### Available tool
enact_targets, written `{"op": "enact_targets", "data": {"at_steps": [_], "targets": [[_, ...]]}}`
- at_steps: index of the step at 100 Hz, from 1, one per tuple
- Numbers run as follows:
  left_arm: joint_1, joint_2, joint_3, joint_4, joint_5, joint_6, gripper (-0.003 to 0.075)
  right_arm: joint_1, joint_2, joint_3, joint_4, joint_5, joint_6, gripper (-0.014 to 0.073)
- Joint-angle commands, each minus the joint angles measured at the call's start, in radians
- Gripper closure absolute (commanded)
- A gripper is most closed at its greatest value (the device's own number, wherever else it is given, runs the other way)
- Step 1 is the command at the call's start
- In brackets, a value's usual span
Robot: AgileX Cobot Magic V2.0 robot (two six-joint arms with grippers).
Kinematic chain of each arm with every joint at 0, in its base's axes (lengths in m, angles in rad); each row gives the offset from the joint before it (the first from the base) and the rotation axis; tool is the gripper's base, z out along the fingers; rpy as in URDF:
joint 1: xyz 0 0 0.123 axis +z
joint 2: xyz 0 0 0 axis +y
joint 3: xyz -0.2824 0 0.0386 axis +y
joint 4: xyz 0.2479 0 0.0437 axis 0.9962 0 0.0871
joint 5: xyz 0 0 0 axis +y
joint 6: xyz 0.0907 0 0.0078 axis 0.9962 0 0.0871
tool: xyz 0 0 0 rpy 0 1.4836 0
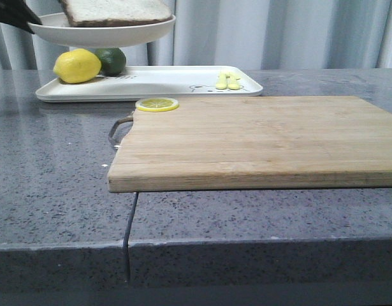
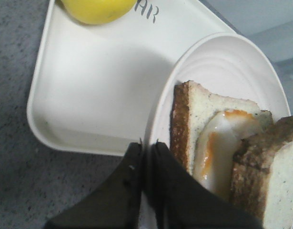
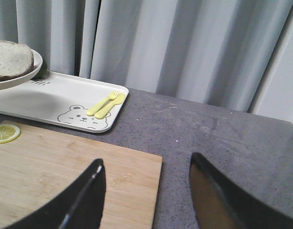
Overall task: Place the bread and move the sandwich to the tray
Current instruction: 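Lift the plate and carry it over the bear-print tray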
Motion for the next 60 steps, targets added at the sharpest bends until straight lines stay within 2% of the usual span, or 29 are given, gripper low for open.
{"op": "enact_targets", "data": {"at_steps": [1, 29, 60], "targets": [[-0.006, 0.026, -0.136, -0.081, 0.026, 0.003, 0.0739, -0.007, 0.006, -0.026, -0.013, -0.076, 0.003, 0.0187], [-0.023, 0.237, -0.402, -0.079, 0.097, 0.006, 0.0739, -0.007, 0.006, -0.026, -0.012, -0.077, 0.003, 0.0187], [-0.081, 0.393, -0.563, -0.084, 0.074, 0.006, 0.0739, -0.007, 0.006, -0.026, 0.02, -0.077, 0.003, 0.0187]]}}
